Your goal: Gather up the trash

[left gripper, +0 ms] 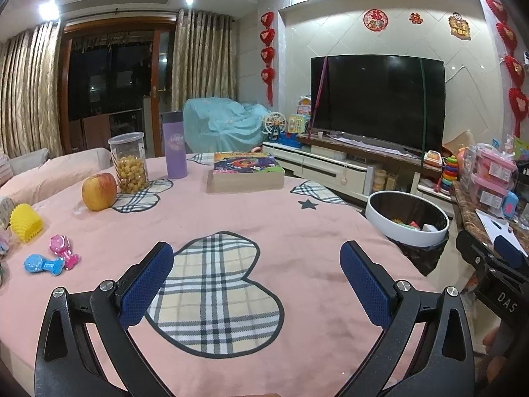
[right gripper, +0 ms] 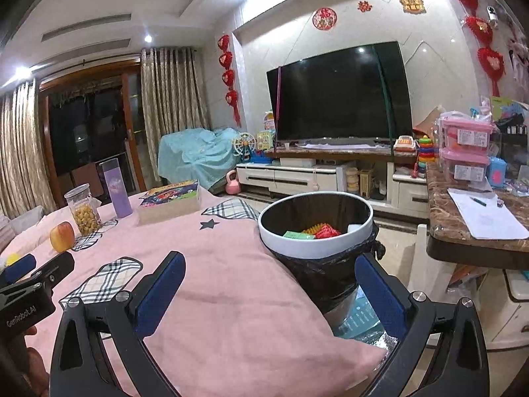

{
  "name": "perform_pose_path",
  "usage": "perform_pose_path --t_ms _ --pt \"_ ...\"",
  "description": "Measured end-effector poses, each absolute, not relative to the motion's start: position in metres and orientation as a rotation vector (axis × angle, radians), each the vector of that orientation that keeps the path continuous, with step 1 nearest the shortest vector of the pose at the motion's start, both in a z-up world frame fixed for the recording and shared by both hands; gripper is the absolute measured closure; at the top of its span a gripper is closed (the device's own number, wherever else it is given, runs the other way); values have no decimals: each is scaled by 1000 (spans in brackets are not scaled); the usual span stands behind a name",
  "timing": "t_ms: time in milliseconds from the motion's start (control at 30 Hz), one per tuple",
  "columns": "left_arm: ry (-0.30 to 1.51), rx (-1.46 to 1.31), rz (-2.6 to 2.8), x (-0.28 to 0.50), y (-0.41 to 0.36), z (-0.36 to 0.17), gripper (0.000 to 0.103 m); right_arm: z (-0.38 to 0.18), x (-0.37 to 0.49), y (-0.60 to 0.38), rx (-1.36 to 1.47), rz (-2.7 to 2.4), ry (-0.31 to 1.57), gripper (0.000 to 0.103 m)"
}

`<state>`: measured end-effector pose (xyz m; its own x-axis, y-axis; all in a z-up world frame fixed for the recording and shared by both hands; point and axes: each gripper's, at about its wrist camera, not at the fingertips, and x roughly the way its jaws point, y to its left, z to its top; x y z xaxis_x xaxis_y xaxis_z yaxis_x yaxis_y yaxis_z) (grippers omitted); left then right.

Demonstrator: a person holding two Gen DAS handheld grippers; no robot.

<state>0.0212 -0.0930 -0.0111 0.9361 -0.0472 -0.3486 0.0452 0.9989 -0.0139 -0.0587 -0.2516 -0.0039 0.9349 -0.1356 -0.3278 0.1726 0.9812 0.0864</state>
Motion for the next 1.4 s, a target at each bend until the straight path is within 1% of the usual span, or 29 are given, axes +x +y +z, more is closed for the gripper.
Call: perform_pose_path --t_ms 567,1400 --pt "329 18 -35 16 -99 -10 0 -3 -61 -257 146 -152 329 0" --pt "344 31 -50 18 -101 -13 0 -4 -61 -257 150 -137 339 0"
